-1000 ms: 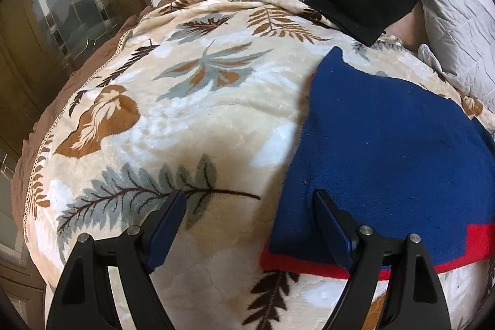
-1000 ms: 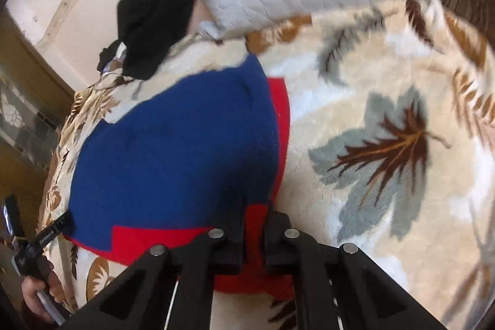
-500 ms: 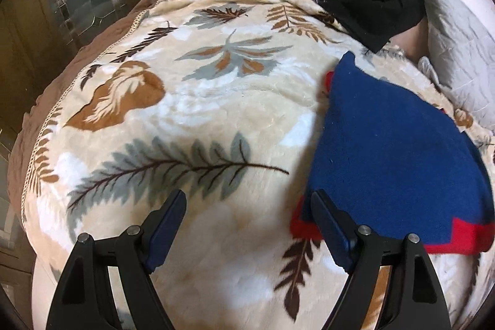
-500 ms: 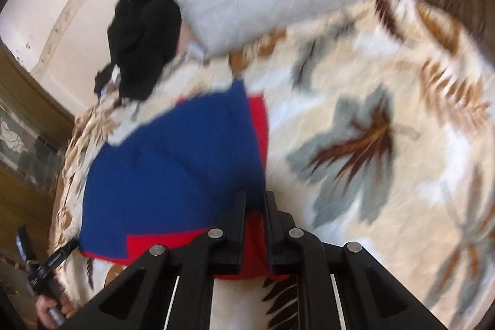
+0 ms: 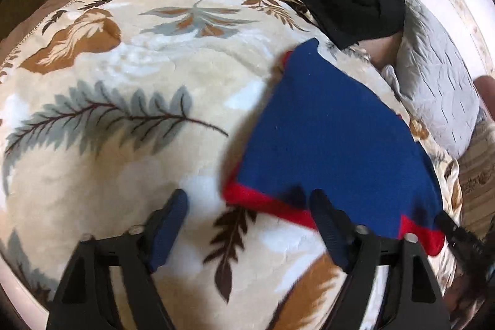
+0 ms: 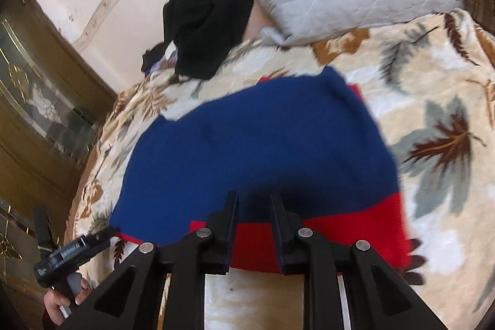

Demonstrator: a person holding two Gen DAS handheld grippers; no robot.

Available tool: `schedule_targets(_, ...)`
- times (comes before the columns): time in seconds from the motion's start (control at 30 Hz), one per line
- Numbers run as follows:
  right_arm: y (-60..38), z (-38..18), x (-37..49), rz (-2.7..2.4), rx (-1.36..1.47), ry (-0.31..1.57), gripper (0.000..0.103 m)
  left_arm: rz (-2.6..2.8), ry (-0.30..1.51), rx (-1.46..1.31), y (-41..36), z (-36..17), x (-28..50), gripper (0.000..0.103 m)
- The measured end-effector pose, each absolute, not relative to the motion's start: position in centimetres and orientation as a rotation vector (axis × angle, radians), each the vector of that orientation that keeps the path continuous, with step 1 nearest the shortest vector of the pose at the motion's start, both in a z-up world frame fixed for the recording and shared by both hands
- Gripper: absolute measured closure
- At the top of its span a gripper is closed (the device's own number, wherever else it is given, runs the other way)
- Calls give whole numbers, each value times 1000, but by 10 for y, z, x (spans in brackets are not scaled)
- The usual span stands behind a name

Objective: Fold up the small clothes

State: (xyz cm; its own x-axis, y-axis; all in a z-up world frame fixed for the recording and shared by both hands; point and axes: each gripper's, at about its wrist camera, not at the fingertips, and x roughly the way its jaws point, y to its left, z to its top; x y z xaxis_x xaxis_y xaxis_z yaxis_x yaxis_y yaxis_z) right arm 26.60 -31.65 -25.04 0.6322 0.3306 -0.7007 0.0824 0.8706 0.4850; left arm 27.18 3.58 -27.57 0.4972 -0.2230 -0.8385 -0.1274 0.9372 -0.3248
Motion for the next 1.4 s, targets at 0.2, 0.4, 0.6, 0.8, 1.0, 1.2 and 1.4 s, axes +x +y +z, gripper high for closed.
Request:
schedule_targets(0.2,-318,-290,282,97,540,1044,80,-54,1026,-312,24,-280,289,46)
schedule_targets(0.4,-325,-292,283,116,555,1045,81,-109,993,-376,25,-282,298,29)
schedule_targets(0.6,-337,-272,274,146,578,928,79,-150,942,-365,13,-276,305,59)
schedule_targets(0.8,-349,-299,283,139,668,1017,82,-170,948,-424,10,-284,313,36)
schedule_targets(1.0,-356,-300,282,166,730,1028,83,-168,884,-434,13,-267,310,84)
schedule_targets(1.2,-370,-279,274,171,750,943,79,-260,809,-311,-18,-221,303,89)
schedule_targets(1.4,-397,-267,267,179,819,876,79,-377,746,-145,-80,-180,280,90)
